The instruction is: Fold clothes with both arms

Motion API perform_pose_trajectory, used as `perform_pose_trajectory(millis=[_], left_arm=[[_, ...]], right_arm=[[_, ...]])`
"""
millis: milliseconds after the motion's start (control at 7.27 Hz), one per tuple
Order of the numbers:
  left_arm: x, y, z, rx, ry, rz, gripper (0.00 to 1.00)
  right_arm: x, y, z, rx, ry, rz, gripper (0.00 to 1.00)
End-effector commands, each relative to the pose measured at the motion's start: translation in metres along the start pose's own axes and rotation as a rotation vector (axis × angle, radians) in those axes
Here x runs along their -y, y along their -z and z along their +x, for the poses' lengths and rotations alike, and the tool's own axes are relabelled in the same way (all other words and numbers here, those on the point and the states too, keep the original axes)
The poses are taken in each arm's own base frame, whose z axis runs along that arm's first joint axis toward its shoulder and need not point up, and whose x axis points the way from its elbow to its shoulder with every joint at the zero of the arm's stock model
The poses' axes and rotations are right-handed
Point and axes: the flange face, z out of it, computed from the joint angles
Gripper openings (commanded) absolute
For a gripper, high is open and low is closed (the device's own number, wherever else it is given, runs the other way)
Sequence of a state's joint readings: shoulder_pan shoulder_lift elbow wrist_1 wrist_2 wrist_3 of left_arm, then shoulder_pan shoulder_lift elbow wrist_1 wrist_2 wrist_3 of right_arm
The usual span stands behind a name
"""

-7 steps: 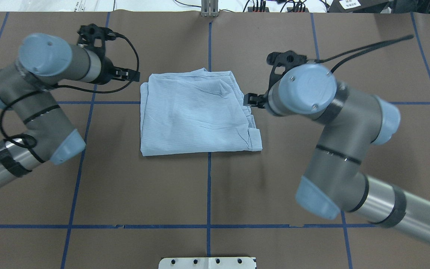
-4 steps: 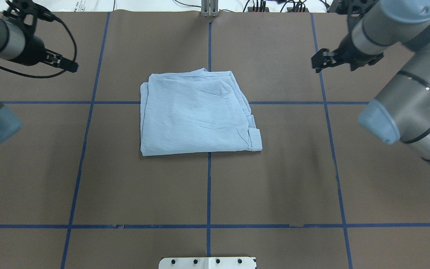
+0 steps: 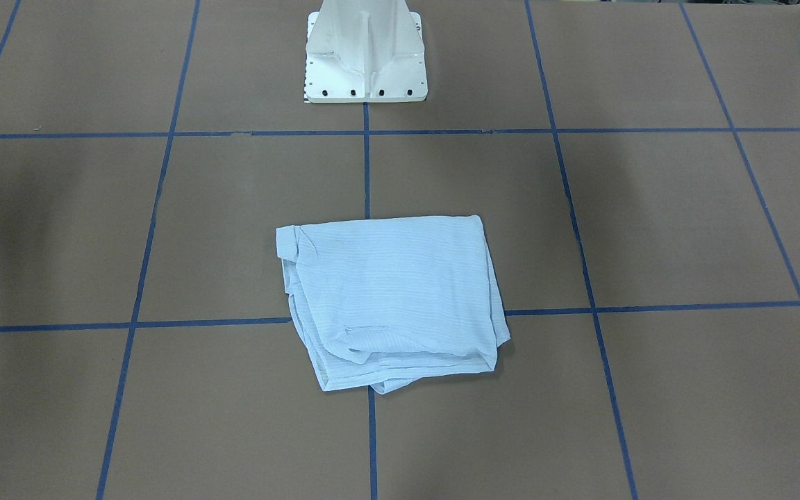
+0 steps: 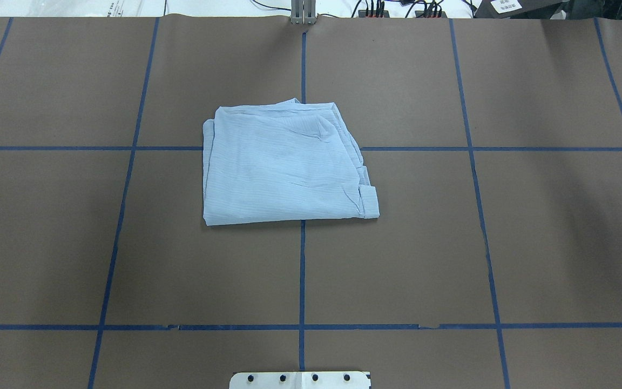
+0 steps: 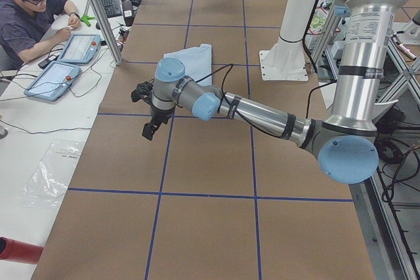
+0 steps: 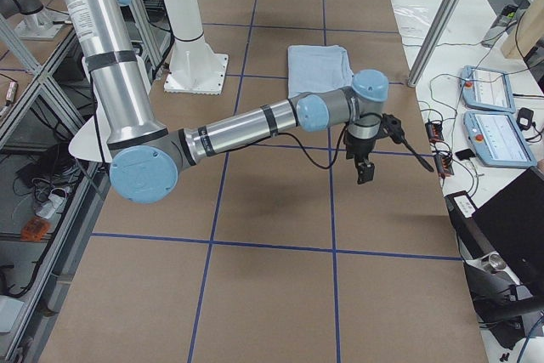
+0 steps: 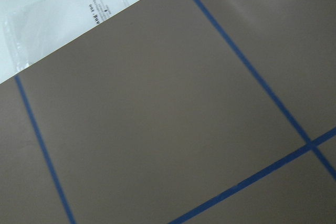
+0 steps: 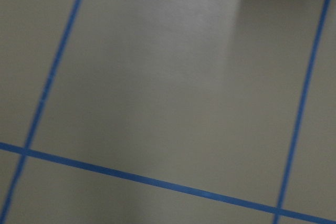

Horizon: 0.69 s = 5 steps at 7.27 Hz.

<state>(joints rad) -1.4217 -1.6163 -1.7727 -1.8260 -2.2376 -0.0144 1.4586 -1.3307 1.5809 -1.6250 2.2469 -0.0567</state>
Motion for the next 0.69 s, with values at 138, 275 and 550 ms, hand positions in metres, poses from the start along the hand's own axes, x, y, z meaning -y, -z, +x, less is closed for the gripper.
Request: perform_pose_trajectory(millis=[138,275,550], left_arm=[[-0.090,-0.026,-0.066,-0.020,0.167,-0.104,1.00],[-0.112,-0.036,-0.072,-0.029,0.221,-0.170,1.00],[-0.134,-0.037,-0.073,-0.068,0.157,-0.314,1.00]], right_arm=[[-0.146,-0.065,0.108,0.025,-0.107,-0.075,1.00],[-0.162,-0.056,0.122,0.050,-0.144,-0.042,1.00],[-0.171,-0.054,0.125,0.075,-0.158,-0.031,1.00]])
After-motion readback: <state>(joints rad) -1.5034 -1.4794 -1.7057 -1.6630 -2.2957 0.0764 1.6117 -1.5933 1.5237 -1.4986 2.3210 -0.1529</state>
